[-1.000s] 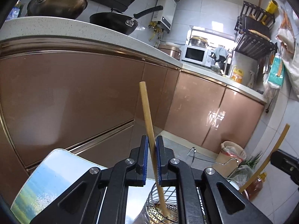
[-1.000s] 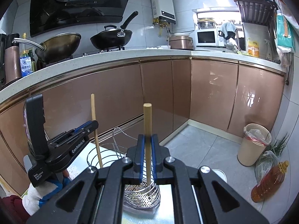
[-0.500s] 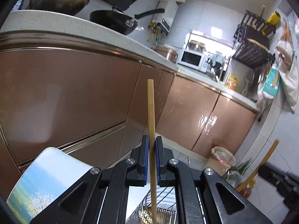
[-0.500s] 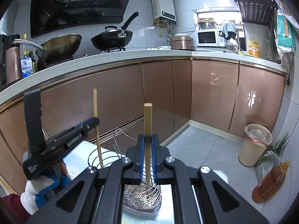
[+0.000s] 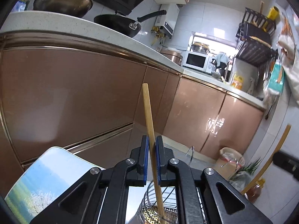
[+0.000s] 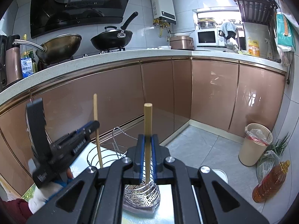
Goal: Organize utensils
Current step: 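Lower both chopsticks upright into the wire utensil holder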
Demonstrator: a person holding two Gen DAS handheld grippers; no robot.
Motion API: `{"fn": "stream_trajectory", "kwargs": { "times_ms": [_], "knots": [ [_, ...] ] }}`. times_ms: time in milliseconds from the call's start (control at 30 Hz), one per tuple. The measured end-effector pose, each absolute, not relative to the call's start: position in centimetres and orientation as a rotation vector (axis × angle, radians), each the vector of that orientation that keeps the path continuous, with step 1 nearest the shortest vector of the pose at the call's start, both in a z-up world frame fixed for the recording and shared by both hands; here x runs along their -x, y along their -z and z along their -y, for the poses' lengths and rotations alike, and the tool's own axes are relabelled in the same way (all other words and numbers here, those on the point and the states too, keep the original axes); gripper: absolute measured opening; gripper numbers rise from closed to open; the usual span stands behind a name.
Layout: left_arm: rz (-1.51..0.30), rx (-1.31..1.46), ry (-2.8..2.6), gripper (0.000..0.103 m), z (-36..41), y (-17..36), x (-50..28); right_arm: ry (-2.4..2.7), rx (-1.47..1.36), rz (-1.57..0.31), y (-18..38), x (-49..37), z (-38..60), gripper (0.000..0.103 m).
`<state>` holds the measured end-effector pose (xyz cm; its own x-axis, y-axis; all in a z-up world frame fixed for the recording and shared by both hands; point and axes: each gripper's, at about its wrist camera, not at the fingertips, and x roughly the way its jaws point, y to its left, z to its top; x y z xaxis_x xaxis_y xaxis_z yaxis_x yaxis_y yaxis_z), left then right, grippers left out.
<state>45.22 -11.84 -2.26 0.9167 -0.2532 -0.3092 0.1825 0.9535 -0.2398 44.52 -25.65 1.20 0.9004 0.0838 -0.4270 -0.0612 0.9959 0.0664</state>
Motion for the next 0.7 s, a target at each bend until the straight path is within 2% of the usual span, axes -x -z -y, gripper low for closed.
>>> {"fn": "stream_trajectory", "kwargs": {
  "times_ms": [367, 700],
  "knots": [
    [-0.384, 0.203, 0.245, 0.007, 11.9, 2.3, -45.2, -0.076, -0.064, -0.449, -1.3, -44.3, 25.7, 0.007],
    [-0.421, 0.331, 0.347, 0.006, 10.4, 1.2, -46.2, -0.081, -0.062, -0.445, -1.1, -44.3, 25.5, 0.007]
  ]
}}
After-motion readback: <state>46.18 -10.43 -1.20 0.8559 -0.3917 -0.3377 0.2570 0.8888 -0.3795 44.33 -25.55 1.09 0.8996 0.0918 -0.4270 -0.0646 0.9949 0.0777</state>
